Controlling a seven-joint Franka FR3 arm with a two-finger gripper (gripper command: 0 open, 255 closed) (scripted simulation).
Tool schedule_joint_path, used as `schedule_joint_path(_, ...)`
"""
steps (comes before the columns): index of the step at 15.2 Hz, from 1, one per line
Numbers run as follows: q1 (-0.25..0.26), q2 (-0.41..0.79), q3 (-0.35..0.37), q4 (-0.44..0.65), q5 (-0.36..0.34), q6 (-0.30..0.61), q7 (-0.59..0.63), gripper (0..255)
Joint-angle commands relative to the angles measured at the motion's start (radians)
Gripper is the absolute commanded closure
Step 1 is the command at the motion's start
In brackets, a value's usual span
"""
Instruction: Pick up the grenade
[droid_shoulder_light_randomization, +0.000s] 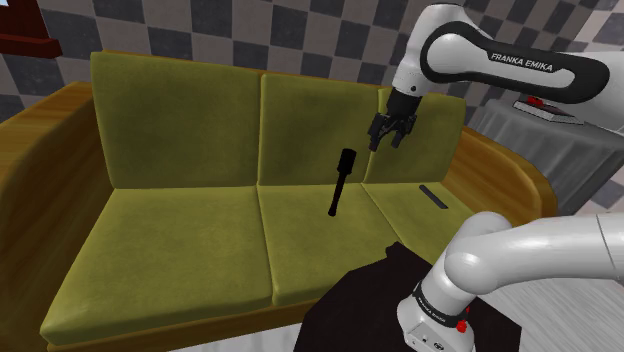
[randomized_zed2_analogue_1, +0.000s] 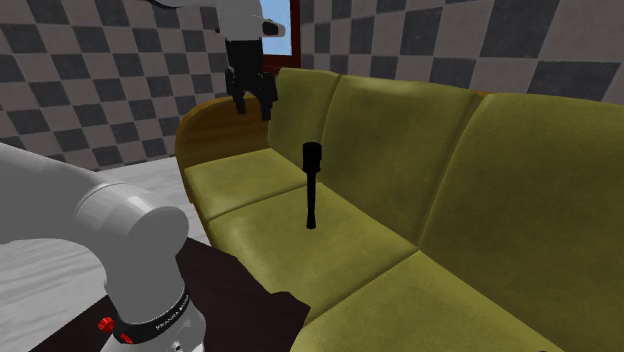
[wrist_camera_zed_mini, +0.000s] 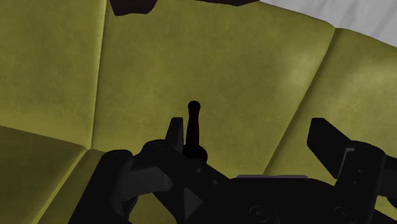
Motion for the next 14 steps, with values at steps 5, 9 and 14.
schedule_joint_path(5, -0.009, 0.127, -0.040, 0.016, -0.016, 0.108, -0.031, 0)
schedule_joint_path(9, -0.014, 0.266, -0.080, 0.053, -0.022, 0.205, -0.062, 0)
schedule_joint_path(14, -0.018, 0.450, -0.126, 0.128, -0.012, 0.307, -0.107, 0)
